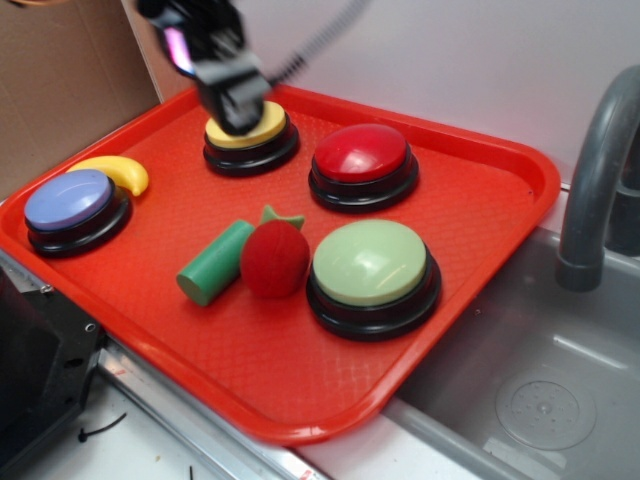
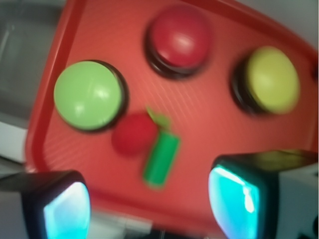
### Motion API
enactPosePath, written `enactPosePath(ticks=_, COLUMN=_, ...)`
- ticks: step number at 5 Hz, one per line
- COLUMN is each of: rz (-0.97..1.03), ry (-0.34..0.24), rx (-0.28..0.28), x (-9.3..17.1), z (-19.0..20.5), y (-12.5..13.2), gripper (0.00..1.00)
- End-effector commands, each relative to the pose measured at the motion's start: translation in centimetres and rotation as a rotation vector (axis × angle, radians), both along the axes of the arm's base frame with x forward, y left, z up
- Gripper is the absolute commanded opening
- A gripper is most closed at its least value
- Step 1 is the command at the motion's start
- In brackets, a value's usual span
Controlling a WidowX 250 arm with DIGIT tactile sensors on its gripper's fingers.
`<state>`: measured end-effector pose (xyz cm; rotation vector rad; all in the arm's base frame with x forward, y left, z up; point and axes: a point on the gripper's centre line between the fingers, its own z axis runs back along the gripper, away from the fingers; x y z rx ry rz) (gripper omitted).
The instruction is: Push the green button.
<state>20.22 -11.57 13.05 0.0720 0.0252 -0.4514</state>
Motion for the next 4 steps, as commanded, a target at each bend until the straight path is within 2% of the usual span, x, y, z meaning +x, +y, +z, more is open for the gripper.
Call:
enactPosePath(ticks=1, rz=-0.458, ry=-0.063, rx=0.001, x=-2.6, z=-5.0, y=-5.7, gripper=1.0)
enactPosePath(ticks=2, rz=-0.42, ry=-0.047, rx=-0.04, x=-2.8, z=-6.1, y=-4.6, gripper=1.0)
enactPosePath(ticks=3, rz=-0.393, ry=-0.041, rx=-0.044, x=-2.0, z=-6.2, y=-3.7, gripper=1.0)
enactPosePath(ticks=4, rz=-0.36, ry=-0.064, rx=-0.047, x=-0.3, z=-5.3, y=-3.2, gripper=1.0)
